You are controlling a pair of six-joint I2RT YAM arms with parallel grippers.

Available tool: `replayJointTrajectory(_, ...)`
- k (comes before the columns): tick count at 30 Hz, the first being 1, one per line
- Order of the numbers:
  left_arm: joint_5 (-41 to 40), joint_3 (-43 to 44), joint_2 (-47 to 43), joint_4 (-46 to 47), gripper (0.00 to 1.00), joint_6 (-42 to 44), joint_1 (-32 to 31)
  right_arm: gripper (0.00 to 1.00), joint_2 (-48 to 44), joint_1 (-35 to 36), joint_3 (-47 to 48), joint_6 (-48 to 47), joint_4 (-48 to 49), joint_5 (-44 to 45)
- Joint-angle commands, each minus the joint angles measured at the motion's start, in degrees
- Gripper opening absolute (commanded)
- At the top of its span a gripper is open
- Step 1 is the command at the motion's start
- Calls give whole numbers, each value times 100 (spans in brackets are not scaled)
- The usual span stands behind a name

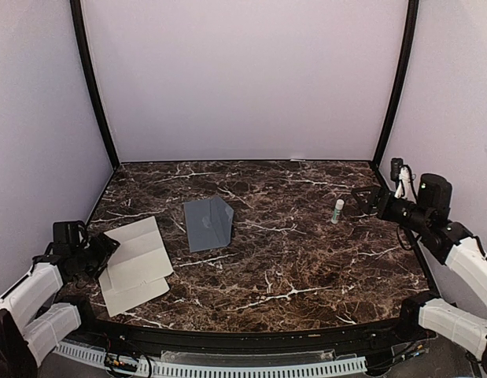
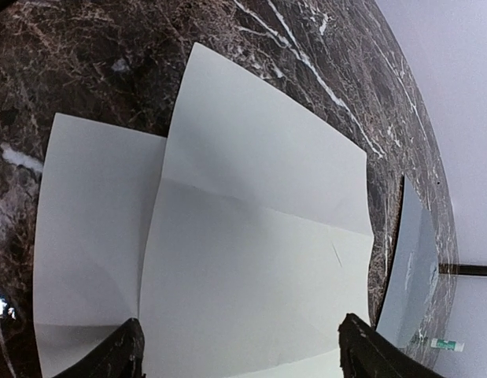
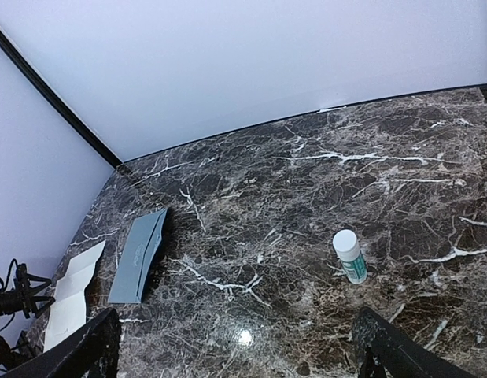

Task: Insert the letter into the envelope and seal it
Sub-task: Pick up the letter from the corner of the board.

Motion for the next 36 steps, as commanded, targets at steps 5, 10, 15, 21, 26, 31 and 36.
replayJointTrajectory(5,-308,-418,-889,-264,82,-446,40,99,241,48,9,-93,431,-56)
replayJointTrajectory(10,-108,-517,-856,-163,81,-482,43,99,378,44,-4,-75,515,-108)
replayJointTrajectory(15,105,-510,-477,0,78,-392,39,99,469,50,22,-107,515,-121)
replayJointTrajectory(21,543,-701,-340,628,64,-489,38,99,551,46,55,-117,519,-147)
replayJointTrajectory(26,908,-980,-209,1271,55,-686,42,99,667,54,118,-125,630,-182)
replayJointTrajectory(31,1046,-1017,-200,1478,48,-690,43,99,724,53,158,-165,612,-176)
replayJointTrajectory(36,1063,-1056,-100,1539,38,-668,39,99,773,50,291,-221,449,-152)
